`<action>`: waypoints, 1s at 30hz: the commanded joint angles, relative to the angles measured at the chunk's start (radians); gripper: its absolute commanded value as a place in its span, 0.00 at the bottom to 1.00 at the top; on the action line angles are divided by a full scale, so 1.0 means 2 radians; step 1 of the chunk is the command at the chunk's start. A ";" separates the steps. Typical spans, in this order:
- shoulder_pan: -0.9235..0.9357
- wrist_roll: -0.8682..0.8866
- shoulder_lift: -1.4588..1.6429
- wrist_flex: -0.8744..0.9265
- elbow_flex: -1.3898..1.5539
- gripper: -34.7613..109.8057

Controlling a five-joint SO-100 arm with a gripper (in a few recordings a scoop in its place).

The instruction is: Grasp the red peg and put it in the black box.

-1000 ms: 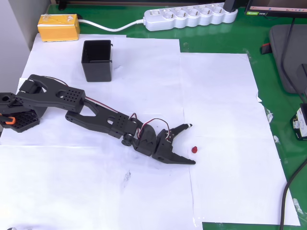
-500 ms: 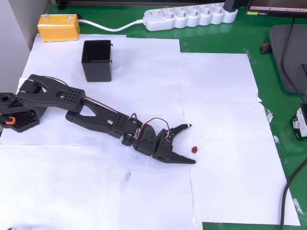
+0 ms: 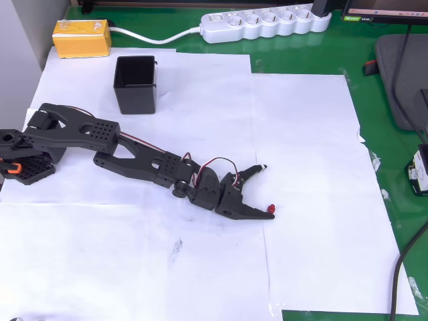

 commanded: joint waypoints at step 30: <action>-0.001 0.002 0.000 -0.013 0.016 0.24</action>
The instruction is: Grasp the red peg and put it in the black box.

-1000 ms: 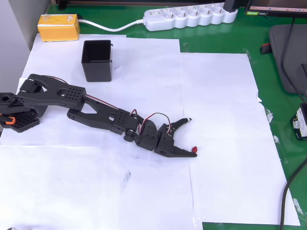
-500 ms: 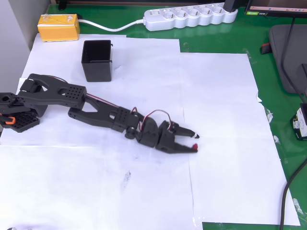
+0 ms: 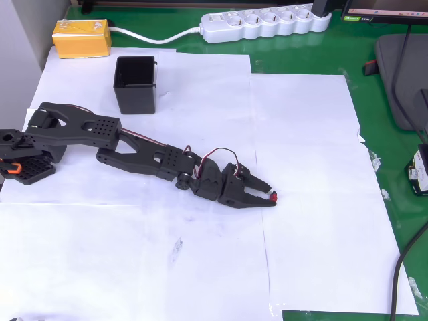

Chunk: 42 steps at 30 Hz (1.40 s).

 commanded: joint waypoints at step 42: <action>-0.061 0.156 -0.697 0.636 -0.127 0.24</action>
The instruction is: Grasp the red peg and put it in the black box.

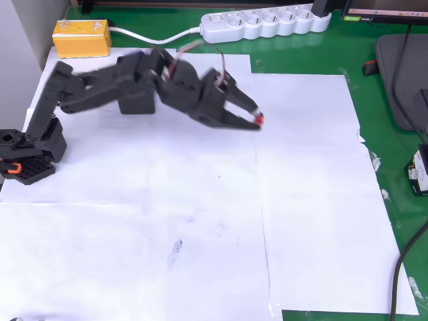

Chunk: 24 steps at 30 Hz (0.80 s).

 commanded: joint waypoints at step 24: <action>-0.186 0.149 -0.199 0.289 -0.150 0.24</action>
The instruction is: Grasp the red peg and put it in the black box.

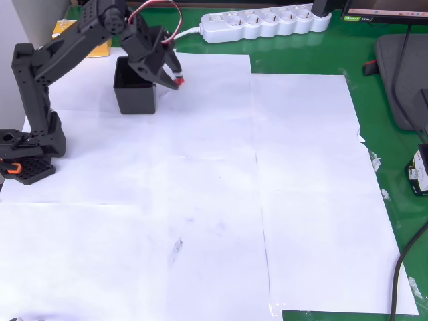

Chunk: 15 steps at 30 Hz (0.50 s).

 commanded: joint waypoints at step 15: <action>-0.140 0.097 -0.061 0.003 -0.090 0.24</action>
